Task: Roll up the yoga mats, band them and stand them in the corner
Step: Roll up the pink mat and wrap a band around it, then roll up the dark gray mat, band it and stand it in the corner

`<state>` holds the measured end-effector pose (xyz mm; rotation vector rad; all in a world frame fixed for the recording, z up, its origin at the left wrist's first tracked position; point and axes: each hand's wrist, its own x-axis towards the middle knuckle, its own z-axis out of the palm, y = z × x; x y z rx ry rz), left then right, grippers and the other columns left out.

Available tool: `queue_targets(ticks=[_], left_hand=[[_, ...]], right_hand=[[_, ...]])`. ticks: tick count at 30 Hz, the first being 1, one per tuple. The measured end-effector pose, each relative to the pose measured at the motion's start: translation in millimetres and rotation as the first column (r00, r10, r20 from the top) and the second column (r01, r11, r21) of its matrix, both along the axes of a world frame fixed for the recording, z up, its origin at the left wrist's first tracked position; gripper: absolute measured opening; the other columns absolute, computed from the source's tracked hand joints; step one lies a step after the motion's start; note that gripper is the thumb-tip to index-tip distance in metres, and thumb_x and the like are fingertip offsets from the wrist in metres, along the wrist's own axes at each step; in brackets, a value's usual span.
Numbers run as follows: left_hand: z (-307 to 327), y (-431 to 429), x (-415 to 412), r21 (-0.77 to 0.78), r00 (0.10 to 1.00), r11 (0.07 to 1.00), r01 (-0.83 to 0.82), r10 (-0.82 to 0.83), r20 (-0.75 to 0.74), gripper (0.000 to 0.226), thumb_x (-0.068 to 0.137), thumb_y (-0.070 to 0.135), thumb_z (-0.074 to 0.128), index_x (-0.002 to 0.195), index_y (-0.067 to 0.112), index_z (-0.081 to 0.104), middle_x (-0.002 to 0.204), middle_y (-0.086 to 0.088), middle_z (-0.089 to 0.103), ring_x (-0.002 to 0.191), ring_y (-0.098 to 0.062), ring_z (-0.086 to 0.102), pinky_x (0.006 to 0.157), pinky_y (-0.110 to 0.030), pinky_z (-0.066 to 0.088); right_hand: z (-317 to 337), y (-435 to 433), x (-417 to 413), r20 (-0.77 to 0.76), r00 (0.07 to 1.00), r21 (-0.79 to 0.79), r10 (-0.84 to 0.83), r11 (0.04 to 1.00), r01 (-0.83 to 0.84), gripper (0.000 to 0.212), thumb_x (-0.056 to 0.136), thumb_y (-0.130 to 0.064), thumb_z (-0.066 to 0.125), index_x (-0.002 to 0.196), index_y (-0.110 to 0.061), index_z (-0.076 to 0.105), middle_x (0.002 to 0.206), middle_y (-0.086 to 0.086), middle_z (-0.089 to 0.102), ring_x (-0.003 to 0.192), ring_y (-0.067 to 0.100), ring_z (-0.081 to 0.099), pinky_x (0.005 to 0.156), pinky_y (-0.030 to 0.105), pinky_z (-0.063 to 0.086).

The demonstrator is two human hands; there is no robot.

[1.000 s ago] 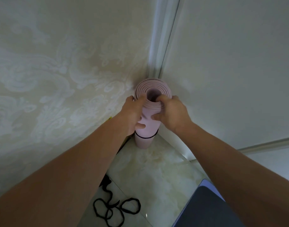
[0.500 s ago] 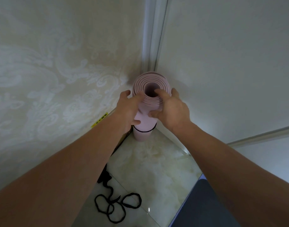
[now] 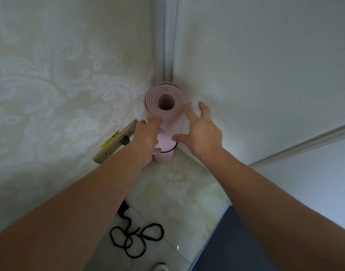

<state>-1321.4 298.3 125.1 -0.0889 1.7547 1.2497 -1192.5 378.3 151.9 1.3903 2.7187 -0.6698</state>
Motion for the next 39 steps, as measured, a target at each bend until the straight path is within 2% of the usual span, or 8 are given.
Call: queue_targets(ticks=[3, 6, 8, 10, 19, 27, 33, 39], left_hand=[[3, -9, 23, -0.024, 1.0, 1.0, 0.017, -0.017, 0.011, 0.04, 0.094, 0.041, 0.06, 0.121, 0.013, 0.05, 0.119, -0.005, 0.059, 0.103, -0.03, 0.063, 0.086, -0.047, 0.055], [10, -32, 63, -0.068, 0.993, 0.992, 0.108, -0.105, 0.057, 0.033, 0.101, 0.031, 0.053, 0.124, 0.008, 0.055, 0.105, -0.008, 0.063, 0.081, -0.025, 0.062, 0.07, -0.039, 0.051], [16, -53, 98, -0.099, 0.984, 0.981, 0.165, -0.157, 0.081, 0.03, 0.101, 0.026, 0.053, 0.122, 0.006, 0.059, 0.097, -0.008, 0.065, 0.081, -0.026, 0.063, 0.068, -0.035, 0.051], [27, -72, 140, -0.116, 0.978, 0.974, 0.196, -0.186, 0.091, 0.025, 0.102, 0.022, 0.05, 0.119, 0.007, 0.059, 0.096, -0.008, 0.066, 0.084, -0.027, 0.063, 0.072, -0.037, 0.051], [144, -145, 396, -0.036, 0.936, 0.936, 0.349, -0.347, 0.053, 0.016, 0.099, 0.02, 0.056, 0.11, 0.01, 0.061, 0.095, -0.009, 0.069, 0.078, -0.026, 0.067, 0.072, -0.036, 0.051], [266, -209, 635, 0.082, 0.881, 0.879, 0.47, -0.473, 0.015, 0.015, 0.103, 0.024, 0.049, 0.103, 0.013, 0.061, 0.096, -0.005, 0.069, 0.087, -0.025, 0.068, 0.078, -0.039, 0.053], [293, -239, 738, 0.019, 0.84, 0.844, 0.536, -0.536, 0.08, 0.02, 0.104, 0.023, 0.048, 0.101, 0.013, 0.065, 0.095, -0.005, 0.072, 0.082, -0.023, 0.07, 0.071, -0.036, 0.055], [266, -235, 797, -0.054, 0.787, 0.785, 0.617, -0.614, 0.057, 0.02, 0.103, 0.022, 0.051, 0.103, 0.011, 0.067, 0.096, -0.008, 0.075, 0.083, -0.025, 0.071, 0.072, -0.038, 0.056]], right_hand=[[6, -12, 24, -0.056, 0.998, -0.029, -0.028, 0.999, 0.027, 0.083, 0.084, -0.05, 0.074, 0.153, -0.038, 0.028, 0.158, 0.005, 0.026, 0.12, 0.029, 0.057, 0.09, 0.041, 0.051], [9, -38, 71, -0.126, 0.985, -0.185, -0.118, 0.978, 0.094, 0.054, 0.089, -0.051, 0.066, 0.137, -0.035, 0.047, 0.113, -0.008, 0.062, 0.1, 0.02, 0.064, 0.083, 0.036, 0.052], [10, -61, 117, -0.076, 0.984, -0.288, -0.162, 0.948, 0.134, 0.037, 0.093, -0.05, 0.062, 0.124, -0.03, 0.057, 0.084, -0.015, 0.059, 0.094, 0.017, 0.064, 0.082, 0.034, 0.051], [15, -86, 172, -0.021, 0.986, -0.348, -0.164, 0.926, 0.147, 0.032, 0.095, -0.05, 0.06, 0.118, -0.028, 0.059, 0.073, -0.016, 0.054, 0.084, 0.013, 0.061, 0.078, 0.032, 0.051], [117, -175, 450, 0.003, 0.974, -0.335, -0.227, 0.917, 0.214, 0.03, 0.097, -0.051, 0.054, 0.114, -0.026, 0.062, 0.106, -0.006, 0.07, 0.101, 0.018, 0.064, 0.079, 0.033, 0.049], [231, -255, 681, -0.014, 0.964, -0.302, -0.265, 0.92, 0.249, 0.03, 0.099, -0.048, 0.052, 0.103, -0.021, 0.063, 0.103, -0.001, 0.069, 0.095, 0.022, 0.063, 0.08, 0.036, 0.048], [256, -298, 781, -0.011, 0.92, -0.385, -0.392, 0.851, 0.358, 0.03, 0.097, -0.055, 0.051, 0.1, -0.027, 0.06, 0.098, -0.009, 0.066, 0.094, 0.017, 0.061, 0.082, 0.036, 0.049], [231, -328, 859, 0.035, 0.843, -0.437, -0.537, 0.75, 0.497, 0.034, 0.098, -0.059, 0.046, 0.11, -0.029, 0.059, 0.107, -0.01, 0.066, 0.1, 0.017, 0.061, 0.077, 0.034, 0.043]])
